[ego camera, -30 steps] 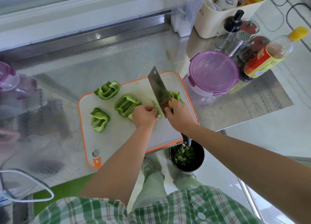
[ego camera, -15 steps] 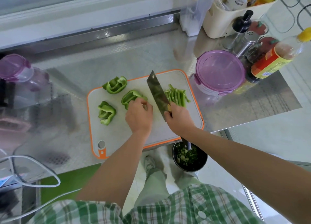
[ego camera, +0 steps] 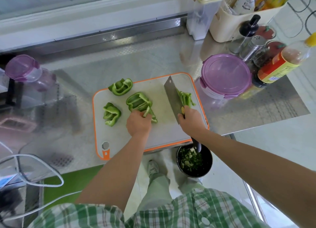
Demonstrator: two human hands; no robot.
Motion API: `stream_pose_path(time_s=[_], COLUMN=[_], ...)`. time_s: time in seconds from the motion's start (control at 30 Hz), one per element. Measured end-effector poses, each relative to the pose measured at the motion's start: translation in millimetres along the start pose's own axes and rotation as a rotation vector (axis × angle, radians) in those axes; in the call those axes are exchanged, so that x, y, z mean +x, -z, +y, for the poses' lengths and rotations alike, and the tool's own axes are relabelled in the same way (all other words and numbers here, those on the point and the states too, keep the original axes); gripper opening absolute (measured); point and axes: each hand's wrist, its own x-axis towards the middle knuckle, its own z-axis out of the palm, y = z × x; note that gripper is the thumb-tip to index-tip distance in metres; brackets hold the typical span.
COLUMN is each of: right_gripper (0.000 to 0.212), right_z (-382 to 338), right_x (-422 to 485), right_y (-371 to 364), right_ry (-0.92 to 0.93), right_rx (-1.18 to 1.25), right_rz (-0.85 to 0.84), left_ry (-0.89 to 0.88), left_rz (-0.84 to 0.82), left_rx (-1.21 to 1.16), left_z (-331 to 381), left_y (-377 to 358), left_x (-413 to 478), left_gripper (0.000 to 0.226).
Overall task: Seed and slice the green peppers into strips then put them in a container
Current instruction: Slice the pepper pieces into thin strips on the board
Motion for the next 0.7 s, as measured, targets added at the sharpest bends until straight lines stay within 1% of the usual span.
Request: stream_pose_path(time_s=[0.07, 0.17, 0.27, 0.37, 0.47, 0.7], right_gripper=[0.016, 0.014, 0.013, 0.011, 0.010, 0.011], right_z=[1, 2, 5, 6, 3, -4], right_x=[0, -6, -10, -11, -12, -10], right_y=[6, 11, 11, 10, 10, 11], right_ry=[-0.010, 0.089, 0.105, 0.103, 0.092, 0.074], right_rx=[0.023, 0.004, -0.032, -0.073, -0.138, -0.153], right_rz=[0.040, 0.023, 0.007, -0.006, -0.036, -0.082], left_ry=[0.026, 0.048, 0.049, 0.155, 0.209, 0.189], left_rz=[-0.044, -0.115, -0.169, -0.174, -0.196, -0.180], left_rx=[-0.086, -0.239, -0.290, -0.410, -0.401, -0.398], left_z=[5, 21, 31, 29, 29, 31], left_y=[-8, -22, -34, -42, -41, -43], left_x=[0, -2, -2, 7, 10, 13], left_gripper=[0.019, 0.022, 0.026, 0.027, 0.028, 0.035])
